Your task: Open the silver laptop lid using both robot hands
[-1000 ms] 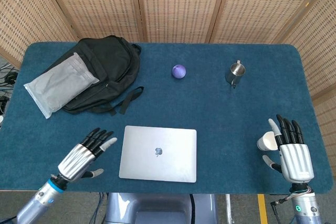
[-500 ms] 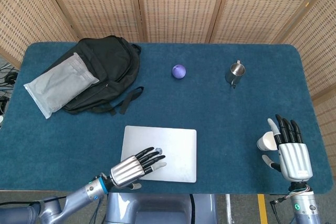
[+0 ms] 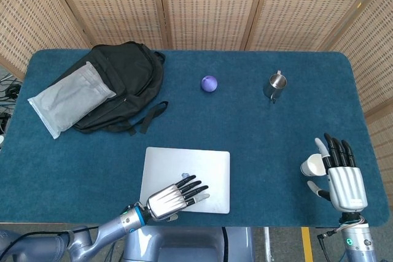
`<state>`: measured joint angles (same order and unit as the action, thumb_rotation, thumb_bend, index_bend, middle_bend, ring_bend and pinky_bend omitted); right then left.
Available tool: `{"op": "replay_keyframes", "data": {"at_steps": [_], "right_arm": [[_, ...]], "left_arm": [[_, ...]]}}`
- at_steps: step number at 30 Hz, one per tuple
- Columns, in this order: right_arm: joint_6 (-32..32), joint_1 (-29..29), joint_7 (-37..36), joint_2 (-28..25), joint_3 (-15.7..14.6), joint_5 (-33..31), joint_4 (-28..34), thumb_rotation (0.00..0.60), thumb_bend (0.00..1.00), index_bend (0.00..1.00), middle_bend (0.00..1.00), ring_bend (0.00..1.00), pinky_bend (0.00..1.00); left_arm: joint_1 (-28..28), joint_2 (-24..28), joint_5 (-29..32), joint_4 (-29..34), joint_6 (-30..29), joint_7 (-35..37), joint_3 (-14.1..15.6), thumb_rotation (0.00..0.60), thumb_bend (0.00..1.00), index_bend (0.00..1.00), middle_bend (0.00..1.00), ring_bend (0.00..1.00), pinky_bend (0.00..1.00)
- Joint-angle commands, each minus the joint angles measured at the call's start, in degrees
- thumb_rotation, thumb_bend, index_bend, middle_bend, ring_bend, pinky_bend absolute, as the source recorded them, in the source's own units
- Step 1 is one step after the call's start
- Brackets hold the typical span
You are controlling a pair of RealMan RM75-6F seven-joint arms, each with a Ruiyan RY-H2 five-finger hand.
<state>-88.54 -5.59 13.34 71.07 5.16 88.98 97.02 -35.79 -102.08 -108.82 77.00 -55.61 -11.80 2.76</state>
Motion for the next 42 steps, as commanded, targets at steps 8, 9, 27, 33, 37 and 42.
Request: {"op": "replay_keyframes", "data": {"at_steps": [8,9,27,33,37,42], "right_arm": [[0.1,0.0,-0.4,-0.3,-0.1,0.2,0.3,0.6,0.0,0.0,0.0,0.0,0.0],[0.1,0.0,-0.5,-0.3,-0.1,0.2,0.3,0.6,0.0,0.0,0.0,0.0,0.0],[0.3,0.0,-1.4,-0.7,0.0,-0.1,0.3,0.6,0.0,0.0,0.0,0.0,0.0],[0.3,0.0,-1.7,-0.8,0.0,-0.2,0.4,0.6,0.0,0.0,0.0,0.0,0.0],[0.4,0.0,-1.9,-0.8,0.0,-0.3,0.4,0.6,0.0,0.0,0.0,0.0,0.0],[0.4,-0.1,-2.2,-0.9,0.0,-0.3,0.4,0.6,0.0,0.0,0.0,0.0,0.0]], "left_arm": [[-1.3,-2.2,3.2,-1.6,0.1,-1.6,-0.4,0.6,0.08,0.0,0.0,0.0,0.0],[-1.4,-2.2,3.3,-1.6,0.0,-1.7,-0.3,0.6,0.1,0.0,0.0,0.0,0.0],[-2.3,-2.0,6.1,-1.1,-1.1,-4.1,0.3,0.6,0.35,0.0,0.0,0.0,0.0],[-2.4,-1.8,6.9,-0.9,-1.3,-6.0,0.0,0.6,0.42,0.0,0.0,0.0,0.0],[-2.3,-1.8,7.5,-1.0,-2.0,-8.6,-0.7,0.6,0.48,0.0,0.0,0.0,0.0],[-2.1,-2.2,8.6,-1.6,-3.9,-13.8,-3.3,0.6,0.51,0.0,0.0,0.0,0.0]]}}
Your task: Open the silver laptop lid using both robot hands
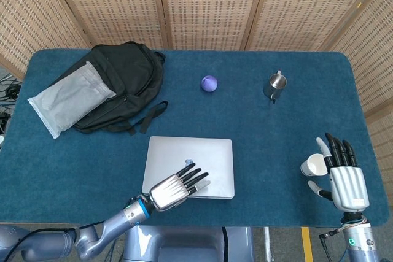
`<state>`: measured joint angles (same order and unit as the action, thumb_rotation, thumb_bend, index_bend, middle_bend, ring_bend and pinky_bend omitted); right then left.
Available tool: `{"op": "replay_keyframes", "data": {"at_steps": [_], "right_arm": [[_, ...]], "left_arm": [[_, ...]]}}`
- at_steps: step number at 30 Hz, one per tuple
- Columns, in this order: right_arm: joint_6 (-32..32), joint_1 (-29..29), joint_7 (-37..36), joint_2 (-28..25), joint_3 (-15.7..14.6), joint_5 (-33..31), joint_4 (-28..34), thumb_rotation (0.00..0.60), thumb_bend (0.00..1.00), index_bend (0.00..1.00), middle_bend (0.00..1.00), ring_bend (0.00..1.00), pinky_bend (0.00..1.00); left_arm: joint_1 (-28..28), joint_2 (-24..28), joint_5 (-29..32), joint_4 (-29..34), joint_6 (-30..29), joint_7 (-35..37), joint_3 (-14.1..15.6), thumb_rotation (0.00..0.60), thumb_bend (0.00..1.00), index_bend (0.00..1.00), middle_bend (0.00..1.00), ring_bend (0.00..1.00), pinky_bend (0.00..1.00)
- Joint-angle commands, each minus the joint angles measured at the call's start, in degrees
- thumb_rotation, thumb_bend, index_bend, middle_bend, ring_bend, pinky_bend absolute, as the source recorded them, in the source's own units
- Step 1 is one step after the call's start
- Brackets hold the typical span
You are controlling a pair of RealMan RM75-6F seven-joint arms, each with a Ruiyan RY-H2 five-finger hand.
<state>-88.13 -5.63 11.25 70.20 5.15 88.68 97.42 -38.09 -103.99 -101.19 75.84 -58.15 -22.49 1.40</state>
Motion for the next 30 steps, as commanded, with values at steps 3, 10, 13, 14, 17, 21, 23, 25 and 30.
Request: {"op": "replay_keyframes", "data": {"at_steps": [3,10,13,14,17,21,23,25,30], "right_arm": [[0.1,0.0,-0.3,-0.1,0.0,0.0,0.0,0.6,0.0,0.0,0.0,0.0,0.0],[0.3,-0.1,-0.3,0.0,-0.1,0.0,-0.1,0.6,0.0,0.0,0.0,0.0,0.0],[0.4,-0.1,-0.1,0.0,-0.2,0.1,-0.1,0.6,0.0,0.0,0.0,0.0,0.0],[0.4,-0.1,-0.1,0.0,-0.3,0.2,-0.1,0.6,0.0,0.0,0.0,0.0,0.0],[0.4,-0.1,0.2,0.2,-0.4,0.3,-0.1,0.6,0.0,0.0,0.0,0.0,0.0],[0.8,-0.3,0.6,0.4,-0.6,0.5,-0.2,0.6,0.0,0.0,0.0,0.0,0.0],[1.0,-0.4,0.6,0.4,-0.8,0.7,-0.2,0.6,0.0,0.0,0.0,0.0,0.0],[1.7,-0.6,0.4,0.2,-1.3,1.2,0.0,0.6,0.0,0.0,0.0,0.0,0.0],[4.7,-2.1,-0.9,-0.4,-3.4,4.4,-1.2,0.6,0.01,0.0,0.0,0.0,0.0]], "left_arm": [[0.7,-0.9,4.2,0.0,-0.9,-6.2,-4.0,0.6,0.51,0.0,0.0,0.0,0.0],[0.9,-3.0,15.1,1.6,2.4,-15.8,-9.4,0.6,0.51,0.0,0.0,0.0,0.0],[0.2,-4.0,18.2,1.9,3.0,-18.8,-11.0,0.6,0.51,0.0,0.0,0.0,0.0],[-0.1,-4.3,18.8,1.8,3.1,-19.5,-11.3,0.6,0.51,0.0,0.0,0.0,0.0],[-1.1,-5.1,20.1,1.3,3.0,-21.2,-12.4,0.6,0.51,0.0,0.0,0.0,0.0],[-2.6,-6.4,21.5,-0.2,2.9,-22.0,-13.5,0.6,0.51,0.0,0.0,0.0,0.0],[-3.2,-6.8,21.8,-0.7,2.8,-22.2,-13.7,0.6,0.51,0.0,0.0,0.0,0.0],[-3.8,-7.2,22.0,-1.5,2.7,-22.8,-13.8,0.6,0.52,0.0,0.0,0.0,0.0],[-4.8,-8.0,23.3,-2.6,2.0,-24.4,-14.3,0.6,0.52,0.0,0.0,0.0,0.0]]}}
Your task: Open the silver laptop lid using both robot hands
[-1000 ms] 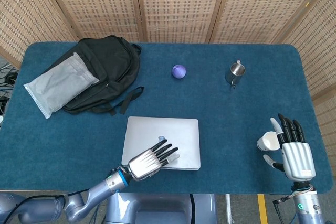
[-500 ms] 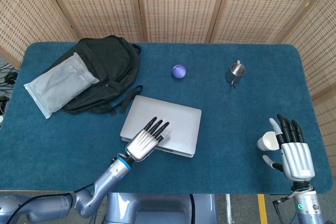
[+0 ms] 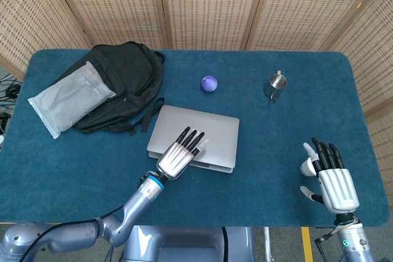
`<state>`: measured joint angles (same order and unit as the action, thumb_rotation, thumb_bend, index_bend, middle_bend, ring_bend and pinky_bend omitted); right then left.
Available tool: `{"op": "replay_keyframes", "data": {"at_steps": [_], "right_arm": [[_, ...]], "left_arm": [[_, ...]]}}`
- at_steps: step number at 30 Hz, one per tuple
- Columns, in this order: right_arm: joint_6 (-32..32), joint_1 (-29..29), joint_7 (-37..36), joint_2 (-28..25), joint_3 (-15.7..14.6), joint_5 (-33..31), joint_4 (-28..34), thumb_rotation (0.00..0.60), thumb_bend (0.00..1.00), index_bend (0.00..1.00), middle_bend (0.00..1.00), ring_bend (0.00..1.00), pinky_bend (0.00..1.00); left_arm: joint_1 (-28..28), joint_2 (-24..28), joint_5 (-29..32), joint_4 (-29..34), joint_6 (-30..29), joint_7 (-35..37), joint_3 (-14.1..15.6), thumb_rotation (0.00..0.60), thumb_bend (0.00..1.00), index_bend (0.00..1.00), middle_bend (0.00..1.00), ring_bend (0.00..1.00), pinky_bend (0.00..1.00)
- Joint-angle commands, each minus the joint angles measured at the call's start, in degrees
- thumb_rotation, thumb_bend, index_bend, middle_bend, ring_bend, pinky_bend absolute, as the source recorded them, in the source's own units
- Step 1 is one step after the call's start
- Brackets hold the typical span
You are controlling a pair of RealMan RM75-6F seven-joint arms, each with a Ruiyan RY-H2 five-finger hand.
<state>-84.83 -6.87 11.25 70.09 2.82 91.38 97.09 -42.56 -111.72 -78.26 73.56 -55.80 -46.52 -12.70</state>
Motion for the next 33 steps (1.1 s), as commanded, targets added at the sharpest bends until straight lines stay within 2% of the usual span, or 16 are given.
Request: {"op": "replay_keyframes", "data": {"at_steps": [1,4,6,12,18,25,28,33], "right_arm": [[1.9,-1.2,-1.3,-0.3,-1.4,2.2,-1.2,0.6,0.02,0.0,0.0,0.0,0.0],[3.6,-2.3,-3.2,-0.3,-2.5,4.1,-2.1,0.6,0.21,0.02,0.01,0.0,0.02],[4.8,-3.4,-4.8,-0.1,-3.4,6.4,-3.5,0.6,0.35,0.05,0.04,0.0,0.07],[9.2,-7.5,-11.5,-0.5,-5.0,9.8,-4.2,0.6,0.64,0.14,0.14,0.05,0.17],[15.5,-11.6,-13.6,-1.0,-5.6,10.7,-2.6,0.6,0.74,0.17,0.17,0.09,0.19],[23.3,-15.5,-13.0,0.0,-5.3,7.9,0.1,0.6,0.78,0.18,0.18,0.1,0.19],[27.9,-17.3,-11.0,2.1,-5.0,4.7,1.5,0.6,0.81,0.18,0.18,0.11,0.19],[29.8,-18.6,-7.5,5.7,-3.7,1.9,1.3,0.6,0.86,0.18,0.18,0.11,0.19]], "left_arm": [[-0.5,-0.4,0.5,-0.5,-0.5,-0.4,-0.4,0.6,0.52,0.0,0.0,0.0,0.0],[-1.0,-0.6,1.3,-0.8,-0.5,-0.5,-1.0,0.6,0.52,0.0,0.0,0.0,0.0],[-1.8,-0.7,1.9,-1.1,-0.4,-0.5,-1.8,0.6,0.52,0.0,0.0,0.0,0.0],[-3.7,-0.1,2.4,-0.6,-1.0,-1.6,-2.8,0.6,0.52,0.0,0.0,0.0,0.0],[-4.7,0.6,3.1,0.2,-1.8,-2.8,-3.9,0.6,0.52,0.0,0.0,0.0,0.0],[-5.9,1.7,4.2,1.9,-2.7,-4.8,-5.3,0.6,0.52,0.0,0.0,0.0,0.0],[-6.9,2.5,6.0,3.1,-2.7,-6.4,-6.6,0.6,0.52,0.0,0.0,0.0,0.0],[-7.9,2.8,8.4,3.3,-2.8,-7.3,-7.2,0.6,0.52,0.0,0.0,0.0,0.0]]}}
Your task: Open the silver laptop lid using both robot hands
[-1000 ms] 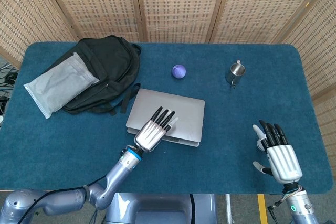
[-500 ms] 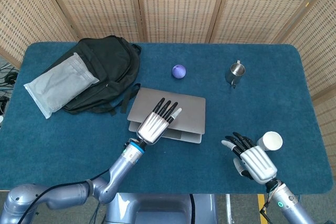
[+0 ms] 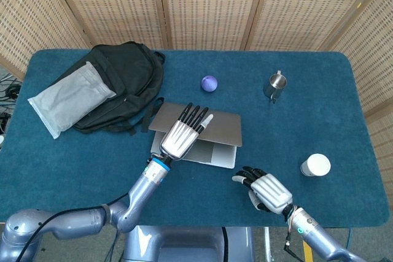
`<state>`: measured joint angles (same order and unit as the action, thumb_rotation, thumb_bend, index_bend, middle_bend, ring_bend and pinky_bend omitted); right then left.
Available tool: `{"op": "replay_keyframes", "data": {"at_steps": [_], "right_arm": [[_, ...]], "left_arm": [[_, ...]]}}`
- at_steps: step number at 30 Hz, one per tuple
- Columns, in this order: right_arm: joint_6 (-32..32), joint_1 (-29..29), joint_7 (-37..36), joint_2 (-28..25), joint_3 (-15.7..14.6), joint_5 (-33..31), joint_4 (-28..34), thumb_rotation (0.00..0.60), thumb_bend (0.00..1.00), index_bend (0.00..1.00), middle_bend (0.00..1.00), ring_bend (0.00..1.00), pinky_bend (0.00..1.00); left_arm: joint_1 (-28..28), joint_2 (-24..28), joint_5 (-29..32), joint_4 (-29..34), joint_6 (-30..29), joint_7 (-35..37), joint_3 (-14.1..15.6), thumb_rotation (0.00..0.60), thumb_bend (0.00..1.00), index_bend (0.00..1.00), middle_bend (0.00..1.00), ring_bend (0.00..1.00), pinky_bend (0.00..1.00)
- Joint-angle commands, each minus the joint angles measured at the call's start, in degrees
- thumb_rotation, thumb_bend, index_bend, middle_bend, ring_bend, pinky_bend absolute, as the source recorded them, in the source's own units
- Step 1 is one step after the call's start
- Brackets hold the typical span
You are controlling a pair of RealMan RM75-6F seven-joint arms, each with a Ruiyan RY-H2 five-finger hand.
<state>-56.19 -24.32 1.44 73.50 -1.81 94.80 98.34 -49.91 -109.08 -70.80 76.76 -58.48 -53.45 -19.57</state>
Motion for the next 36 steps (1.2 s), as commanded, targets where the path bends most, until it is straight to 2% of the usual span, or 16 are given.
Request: {"op": "replay_keyframes", "data": {"at_steps": [1,7,11,19,26,36], "right_arm": [[1.2,-1.4,3.3,3.1,1.3,-1.9,-0.2,0.6,0.87,0.18,0.18,0.11,0.19],[2.5,-2.9,8.4,7.3,3.2,-5.4,-1.0,0.6,0.88,0.18,0.18,0.11,0.19],[4.2,-4.4,14.3,10.9,5.2,-10.2,-3.0,0.6,0.88,0.18,0.18,0.11,0.19],[7.5,-7.4,20.6,14.5,7.4,-18.8,-6.0,0.6,0.93,0.18,0.17,0.11,0.19],[7.4,-8.8,25.6,15.4,7.4,-24.0,-6.3,0.6,0.93,0.18,0.17,0.11,0.19],[6.8,-10.0,28.7,14.4,6.5,-28.0,-5.0,0.6,0.93,0.18,0.17,0.11,0.19]], "left_arm": [[-0.7,0.2,1.4,0.1,-0.2,-0.3,-0.3,0.6,0.52,0.0,0.0,0.0,0.0],[-1.4,0.5,2.4,-0.2,-0.9,0.5,-0.3,0.6,0.52,0.0,0.0,0.0,0.0],[-1.8,1.2,3.1,0.2,-1.4,1.0,0.1,0.6,0.52,0.0,0.0,0.0,0.0],[-2.3,2.0,4.2,0.7,-2.2,1.4,0.9,0.6,0.52,0.0,0.0,0.0,0.0],[-2.3,3.2,5.0,0.4,-2.7,3.2,1.6,0.6,0.52,0.0,0.0,0.0,0.0],[-1.8,6.1,5.3,0.3,-3.4,5.3,2.5,0.6,0.52,0.0,0.0,0.0,0.0]]}}
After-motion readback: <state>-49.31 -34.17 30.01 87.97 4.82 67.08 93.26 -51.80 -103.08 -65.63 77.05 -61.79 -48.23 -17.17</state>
